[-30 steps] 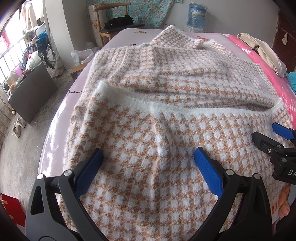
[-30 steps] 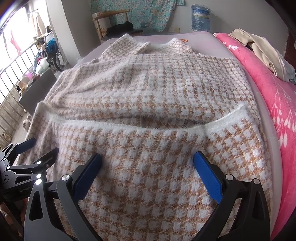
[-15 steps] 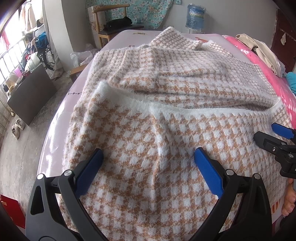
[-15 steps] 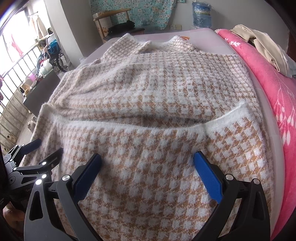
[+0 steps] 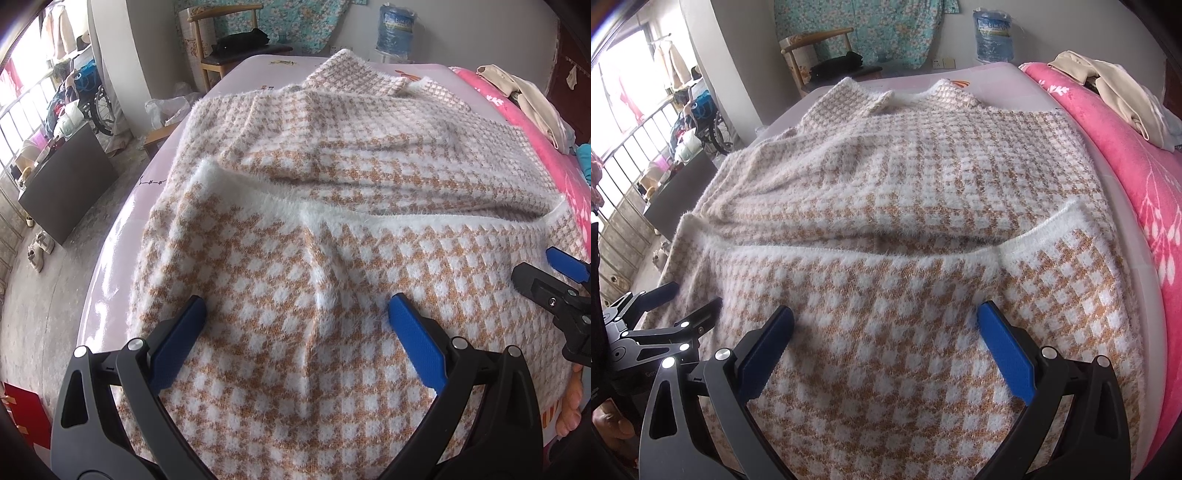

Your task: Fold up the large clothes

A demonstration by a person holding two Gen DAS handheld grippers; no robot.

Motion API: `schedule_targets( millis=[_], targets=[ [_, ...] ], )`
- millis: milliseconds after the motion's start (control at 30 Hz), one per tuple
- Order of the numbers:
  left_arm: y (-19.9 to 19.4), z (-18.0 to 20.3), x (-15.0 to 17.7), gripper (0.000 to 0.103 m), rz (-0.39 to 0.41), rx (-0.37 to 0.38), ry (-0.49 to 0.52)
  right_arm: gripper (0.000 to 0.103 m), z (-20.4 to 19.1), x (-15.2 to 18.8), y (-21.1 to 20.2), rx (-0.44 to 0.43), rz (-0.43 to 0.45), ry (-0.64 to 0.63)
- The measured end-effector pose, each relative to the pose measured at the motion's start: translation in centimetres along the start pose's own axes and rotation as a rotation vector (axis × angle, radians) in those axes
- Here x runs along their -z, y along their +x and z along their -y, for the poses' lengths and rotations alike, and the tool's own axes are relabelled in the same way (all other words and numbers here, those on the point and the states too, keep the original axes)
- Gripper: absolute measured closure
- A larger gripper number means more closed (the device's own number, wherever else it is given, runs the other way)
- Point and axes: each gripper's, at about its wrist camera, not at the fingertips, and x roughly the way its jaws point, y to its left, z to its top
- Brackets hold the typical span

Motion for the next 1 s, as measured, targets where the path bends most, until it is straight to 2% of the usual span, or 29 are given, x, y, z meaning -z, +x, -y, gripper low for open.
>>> schedule_targets(
  millis=[367, 533, 700, 867, 1000],
  targets=[
    [-0.3, 0.2, 0.3, 0.007, 0.018, -0.018, -0.008, 0.006, 0.5, 0.4, -0.5, -0.033, 0.027, 0.010],
    [-0.6, 0.0, 0.2, 0.007, 0.010, -0.016, -0.010, 0.006, 0.3, 0.6, -0.5, -0.026, 0.032, -0.023],
    [-2.8, -1.0, -0.7, 0.007, 0.089, -0.024, -0.017, 0.006, 0.6, 0.5, -0.7, -0.058, 0.023, -0.022],
    [-5.3, -2.0, -3.1, 0.007, 0.158, -0.026, 0.005, 0.006, 0.7, -0.5, -1.4, -0.119, -0.014, -0.021],
    [-7.4, -2.6, -6.3, 0.007, 0.218, 0.004, 0.028, 0.006, -0.5, -2.1, -4.1, -0.140, 0.033, -0.093]
  ],
)
